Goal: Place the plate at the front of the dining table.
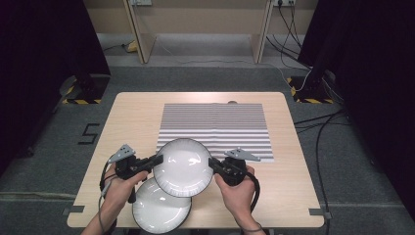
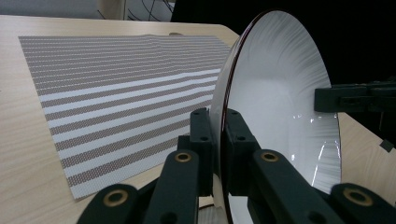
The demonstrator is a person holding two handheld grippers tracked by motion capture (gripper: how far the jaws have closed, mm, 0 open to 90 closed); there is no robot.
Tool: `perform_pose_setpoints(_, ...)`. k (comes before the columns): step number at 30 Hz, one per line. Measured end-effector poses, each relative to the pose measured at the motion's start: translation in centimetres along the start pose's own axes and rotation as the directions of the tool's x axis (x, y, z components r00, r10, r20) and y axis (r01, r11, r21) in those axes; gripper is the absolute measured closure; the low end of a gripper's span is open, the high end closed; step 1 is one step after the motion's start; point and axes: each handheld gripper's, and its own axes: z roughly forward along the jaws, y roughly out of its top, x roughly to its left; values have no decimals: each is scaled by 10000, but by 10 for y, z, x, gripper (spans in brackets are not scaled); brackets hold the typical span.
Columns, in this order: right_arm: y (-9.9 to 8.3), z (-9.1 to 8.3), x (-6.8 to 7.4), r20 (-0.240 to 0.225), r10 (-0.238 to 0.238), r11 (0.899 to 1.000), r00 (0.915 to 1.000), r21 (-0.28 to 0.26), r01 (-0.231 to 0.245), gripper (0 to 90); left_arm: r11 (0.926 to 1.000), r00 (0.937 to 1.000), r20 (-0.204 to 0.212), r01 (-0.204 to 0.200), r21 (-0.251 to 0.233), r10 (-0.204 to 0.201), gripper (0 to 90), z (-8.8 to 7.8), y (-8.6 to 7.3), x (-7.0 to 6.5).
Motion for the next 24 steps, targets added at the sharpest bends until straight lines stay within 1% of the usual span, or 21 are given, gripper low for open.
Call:
perform_pose_setpoints(3, 1, -1, -2, -8, 59, 9999, 10000, -106, -59, 862, 10000, 10000, 62, 10, 53, -10, 846, 3, 3, 1)
perform_pose_setpoints(9, 4, -1, -6, 106, 89, 9996, 9999, -261, -87, 862, 9997, 9996, 153, -228, -35, 229, 845, 10, 9, 1)
perform_pose_setpoints(12, 8, -3, -9, 204, 21, 9993, 9998, -363, -14, 862, 9991, 9990, 208, -395, -159, 398, 844, 14, 12, 1)
perform_pose_setpoints(16, 12, -4, -12, 301, -20, 9991, 9995, -432, 33, 862, 9985, 9983, 272, -503, -196, 508, 843, 20, 17, 1)
perform_pose_setpoints(21, 16, -5, -16, 446, 5, 9988, 9990, -489, 16, 860, 9982, 9978, 331, -559, -224, 567, 842, 28, 22, 1)
perform_pose_setpoints(24, 19, -5, -20, 564, -55, 9985, 9984, -534, 86, 860, 9978, 9974, 364, -614, -255, 623, 842, 33, 24, 0)
